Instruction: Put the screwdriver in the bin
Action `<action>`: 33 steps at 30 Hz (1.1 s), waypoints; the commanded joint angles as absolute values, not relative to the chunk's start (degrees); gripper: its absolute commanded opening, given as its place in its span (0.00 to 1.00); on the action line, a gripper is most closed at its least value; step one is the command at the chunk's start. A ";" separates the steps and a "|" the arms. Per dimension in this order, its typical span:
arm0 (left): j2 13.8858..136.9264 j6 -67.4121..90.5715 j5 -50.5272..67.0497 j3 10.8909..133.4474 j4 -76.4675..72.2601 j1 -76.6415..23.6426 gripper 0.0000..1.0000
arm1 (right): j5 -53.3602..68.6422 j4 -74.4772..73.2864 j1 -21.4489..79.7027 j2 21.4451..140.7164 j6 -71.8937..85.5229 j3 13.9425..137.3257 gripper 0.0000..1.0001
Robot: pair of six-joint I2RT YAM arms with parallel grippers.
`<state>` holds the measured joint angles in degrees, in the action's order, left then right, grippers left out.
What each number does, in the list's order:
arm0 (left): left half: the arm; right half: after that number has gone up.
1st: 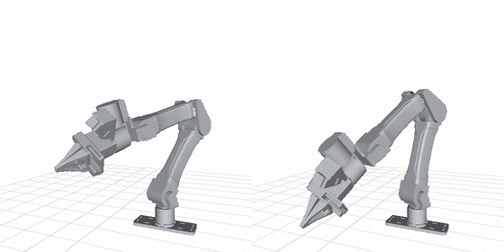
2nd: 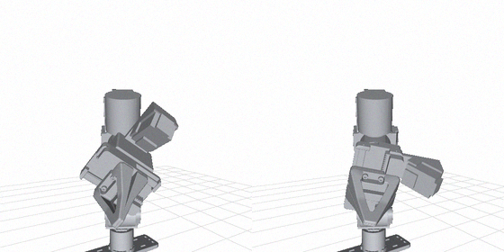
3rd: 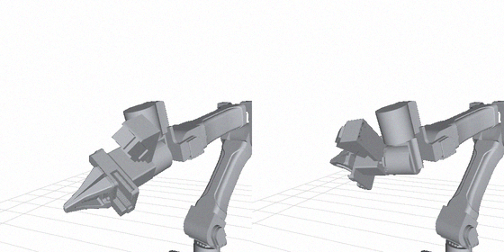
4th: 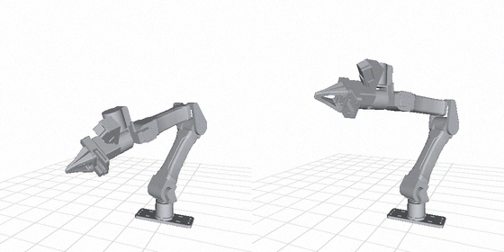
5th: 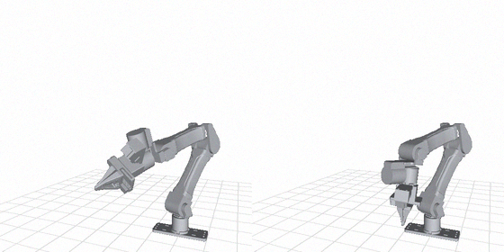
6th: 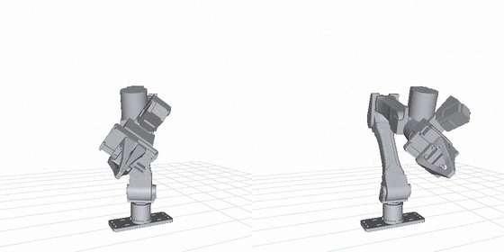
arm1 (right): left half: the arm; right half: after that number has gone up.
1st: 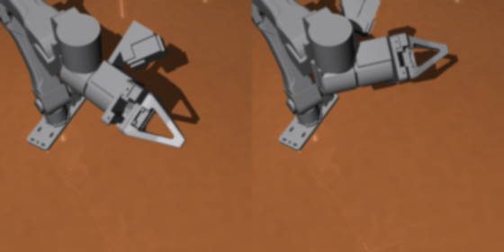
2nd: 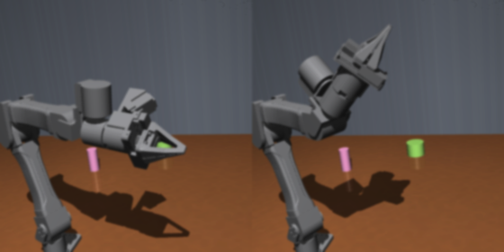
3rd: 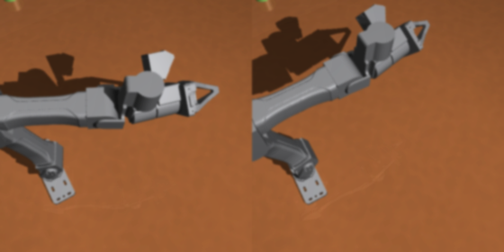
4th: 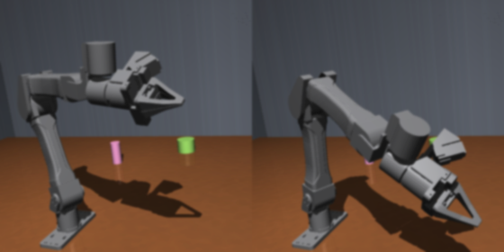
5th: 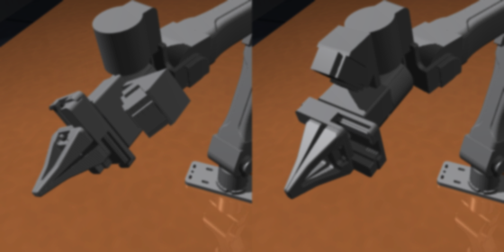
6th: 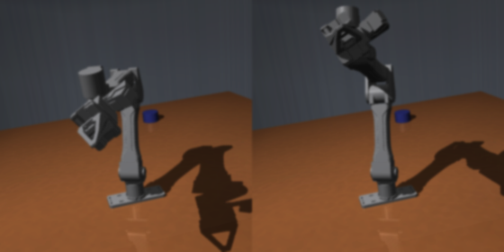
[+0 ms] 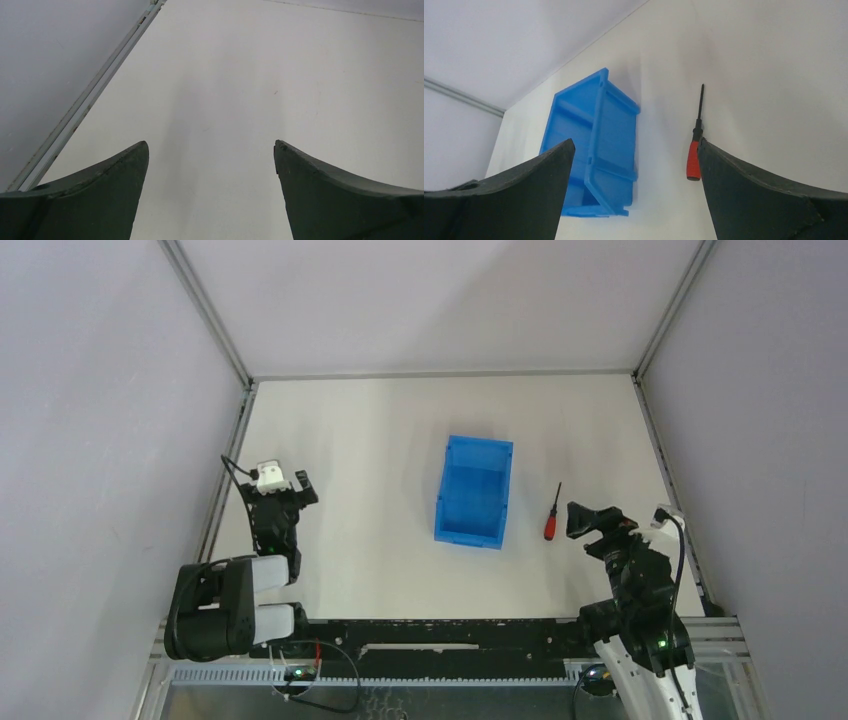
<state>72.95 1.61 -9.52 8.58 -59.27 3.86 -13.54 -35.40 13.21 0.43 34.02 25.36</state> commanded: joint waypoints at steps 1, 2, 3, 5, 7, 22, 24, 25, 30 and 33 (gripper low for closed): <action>72.15 1.49 -10.04 10.94 -60.91 3.52 1.00 | -18.76 -32.29 13.19 -3.32 38.29 26.74 1.00; 72.16 1.49 -10.10 10.93 -60.91 3.57 1.00 | -18.32 -31.06 13.14 -3.22 37.70 27.13 1.00; 72.16 1.49 -10.03 10.97 -60.91 3.60 1.00 | -16.89 -29.57 13.18 -3.07 36.56 27.73 1.00; 72.16 1.45 -10.02 10.91 -60.91 3.54 1.00 | -12.38 -24.09 13.18 -2.22 32.41 29.06 1.00; 72.16 1.48 -10.09 10.94 -60.91 3.58 1.00 | -9.71 -20.57 13.18 1.27 30.03 31.59 0.98; 72.16 1.50 -10.03 10.91 -60.91 3.55 1.00 | -11.72 -72.97 7.74 78.40 17.40 91.32 0.98; 72.15 1.49 -10.09 10.92 -60.91 3.52 1.00 | -7.51 -69.72 7.08 82.04 17.16 88.65 0.96; 72.16 1.48 -10.05 10.93 -60.91 3.56 1.00 | -6.45 -67.38 6.97 83.17 17.37 86.41 0.95; 72.12 1.49 -10.09 10.90 -60.91 3.52 1.00 | -4.28 -55.83 6.94 88.56 19.38 74.56 0.90; 72.16 1.49 -10.07 10.90 -60.91 3.60 1.00 | -4.02 -51.50 6.91 93.10 19.07 69.20 0.85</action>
<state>72.95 1.63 -9.52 8.58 -59.27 3.86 -5.69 -57.80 7.09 91.09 19.33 72.23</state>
